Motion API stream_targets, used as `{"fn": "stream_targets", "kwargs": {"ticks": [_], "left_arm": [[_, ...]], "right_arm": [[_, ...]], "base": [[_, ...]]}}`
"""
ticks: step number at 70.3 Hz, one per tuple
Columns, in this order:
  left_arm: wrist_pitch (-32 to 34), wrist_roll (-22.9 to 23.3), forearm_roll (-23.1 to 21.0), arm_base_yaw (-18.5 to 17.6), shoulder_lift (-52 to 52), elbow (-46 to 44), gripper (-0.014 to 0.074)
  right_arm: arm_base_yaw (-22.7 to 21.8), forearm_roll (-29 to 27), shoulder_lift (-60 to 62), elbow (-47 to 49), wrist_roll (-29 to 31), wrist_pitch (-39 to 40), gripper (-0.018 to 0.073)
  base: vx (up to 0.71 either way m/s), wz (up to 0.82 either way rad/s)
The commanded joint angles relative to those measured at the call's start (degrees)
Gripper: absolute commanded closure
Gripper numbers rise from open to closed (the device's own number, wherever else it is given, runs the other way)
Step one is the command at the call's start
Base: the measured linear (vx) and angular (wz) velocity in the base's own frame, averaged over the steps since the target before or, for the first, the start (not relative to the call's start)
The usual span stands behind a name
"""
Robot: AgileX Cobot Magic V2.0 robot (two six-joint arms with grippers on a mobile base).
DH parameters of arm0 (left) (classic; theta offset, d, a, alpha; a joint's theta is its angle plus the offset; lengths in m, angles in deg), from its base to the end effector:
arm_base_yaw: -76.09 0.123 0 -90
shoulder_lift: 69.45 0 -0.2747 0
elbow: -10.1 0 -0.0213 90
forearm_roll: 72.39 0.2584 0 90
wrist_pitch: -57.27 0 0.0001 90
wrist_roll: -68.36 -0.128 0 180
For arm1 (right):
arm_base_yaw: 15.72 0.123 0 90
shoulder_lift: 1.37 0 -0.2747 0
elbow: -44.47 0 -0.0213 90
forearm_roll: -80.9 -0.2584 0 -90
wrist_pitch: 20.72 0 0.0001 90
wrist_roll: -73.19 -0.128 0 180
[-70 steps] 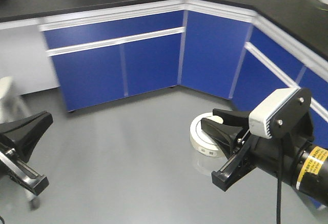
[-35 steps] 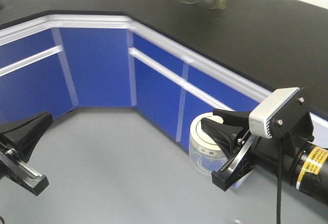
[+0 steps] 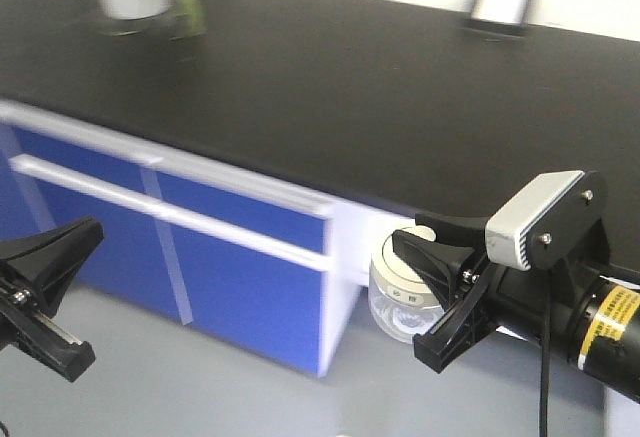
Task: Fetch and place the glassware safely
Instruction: 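Drive the base up to the other black bench holding the jar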
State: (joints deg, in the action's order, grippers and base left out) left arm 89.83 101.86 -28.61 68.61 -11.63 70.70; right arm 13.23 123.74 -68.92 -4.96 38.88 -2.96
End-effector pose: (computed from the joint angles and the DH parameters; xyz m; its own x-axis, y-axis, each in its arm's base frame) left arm 0.2017 -0.0745 0.2436 -0.0169 0.0907 -0.9957 0.4931 0.8671 0.0707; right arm 0.2118 0.1474 0.2488 -0.1258 -0.2085 -0.9699 -0.6706 0.7383 -0.0717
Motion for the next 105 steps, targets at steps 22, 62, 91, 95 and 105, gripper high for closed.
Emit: {"fn": "stream_targets", "kwargs": {"ticks": [22,62,91,95,105], "left_arm": [[3.64,0.49,-1.85,-0.30,-0.37,-1.56,0.0603],[3.59,0.49,-1.85,-0.30,-0.37,-1.56,0.0603],[3.59,0.49,-1.85,-0.30,-0.37,-1.56,0.0603],[3.59,0.49,-1.85,-0.30,-0.37,-1.56,0.0603],[3.59,0.49,-1.85,-0.30,-0.37,-1.56,0.0603]], "right_arm": [[-0.09,-0.96,1.21,1.78,0.17,4.43,0.0563],[-0.09,-0.96,1.21,1.78,0.17,4.43,0.0563],[-0.09,-0.96,1.21,1.78,0.17,4.43,0.0563],[-0.09,-0.96,1.21,1.78,0.17,4.43,0.0563],[-0.09,-0.96,1.21,1.78,0.17,4.43,0.0563]], "base": [[0.20,-0.78],[0.20,-0.29],[0.17,-0.01],[0.13,0.01],[0.11,0.00]]}}
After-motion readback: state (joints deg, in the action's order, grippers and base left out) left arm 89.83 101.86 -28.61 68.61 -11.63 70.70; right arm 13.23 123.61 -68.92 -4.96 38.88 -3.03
